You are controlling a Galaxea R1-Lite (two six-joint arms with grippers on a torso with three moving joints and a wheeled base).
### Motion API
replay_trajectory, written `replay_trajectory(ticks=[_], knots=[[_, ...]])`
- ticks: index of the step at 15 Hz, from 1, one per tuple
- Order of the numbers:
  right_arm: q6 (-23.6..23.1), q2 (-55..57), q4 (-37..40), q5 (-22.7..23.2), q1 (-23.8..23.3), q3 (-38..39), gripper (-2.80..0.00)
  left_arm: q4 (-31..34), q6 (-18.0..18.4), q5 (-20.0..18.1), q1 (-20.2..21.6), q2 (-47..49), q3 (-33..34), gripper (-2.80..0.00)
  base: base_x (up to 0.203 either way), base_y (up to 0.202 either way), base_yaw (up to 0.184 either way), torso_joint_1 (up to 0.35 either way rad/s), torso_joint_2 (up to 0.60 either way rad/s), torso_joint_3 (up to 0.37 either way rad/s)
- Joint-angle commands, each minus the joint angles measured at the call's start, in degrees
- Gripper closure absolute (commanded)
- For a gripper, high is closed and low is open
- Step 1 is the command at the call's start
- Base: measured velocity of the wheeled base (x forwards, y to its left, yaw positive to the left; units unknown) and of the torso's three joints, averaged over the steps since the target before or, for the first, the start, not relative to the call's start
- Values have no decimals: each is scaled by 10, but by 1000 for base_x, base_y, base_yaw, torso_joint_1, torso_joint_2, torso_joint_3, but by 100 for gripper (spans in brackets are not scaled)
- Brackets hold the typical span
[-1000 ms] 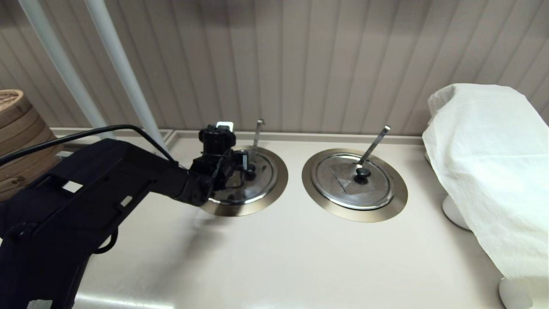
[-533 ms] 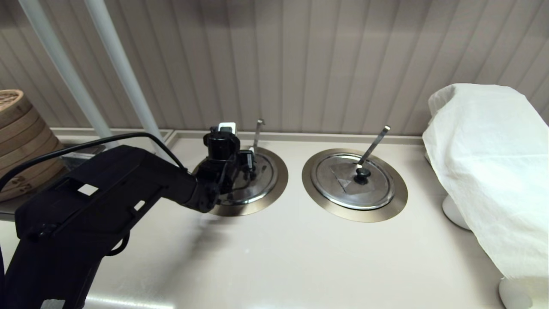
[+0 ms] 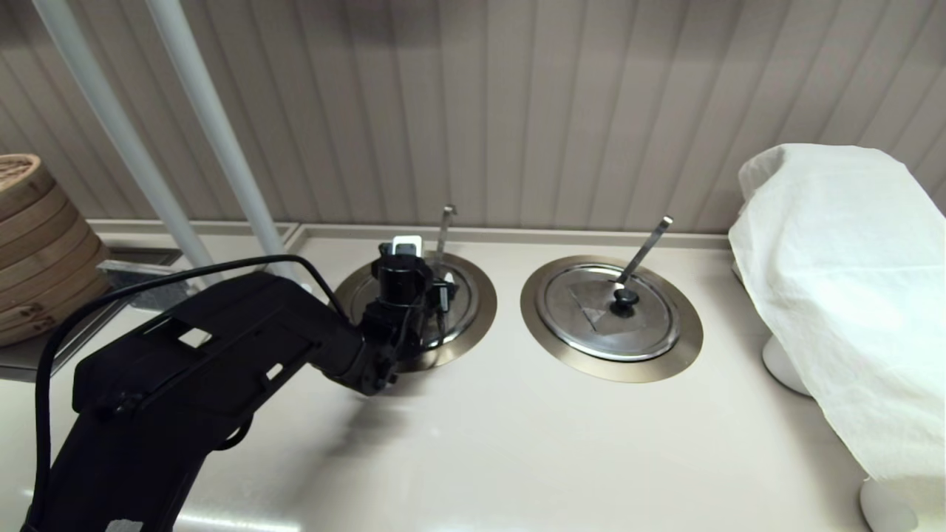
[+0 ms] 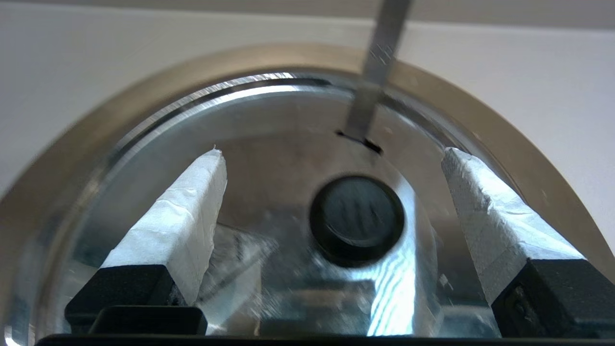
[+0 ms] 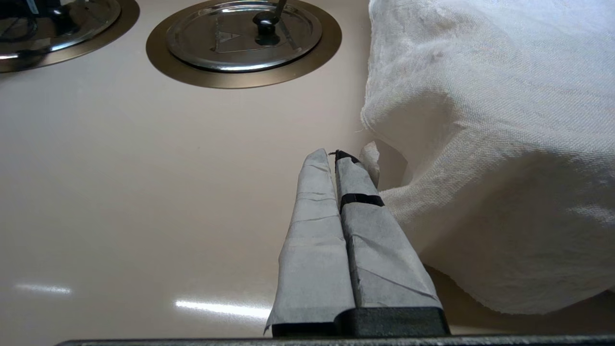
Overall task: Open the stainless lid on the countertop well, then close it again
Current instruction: Open the lid
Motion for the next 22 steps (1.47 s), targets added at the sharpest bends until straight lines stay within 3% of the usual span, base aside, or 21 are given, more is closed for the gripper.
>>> replay_trajectory(ticks=[1, 11, 22], knots=[[0, 0, 0, 1, 0, 0, 0, -2, 0, 0, -4, -1, 11, -280, 0, 0, 0, 0, 0, 0], [0, 0, 0, 0, 0, 0, 0, -6, -2, 4, -5, 40, -7, -280, 0, 0, 0, 0, 0, 0], [0, 0, 0, 1, 0, 0, 0, -5, -6, 0, 22, 61, -25, -280, 0, 0, 0, 0, 0, 0]])
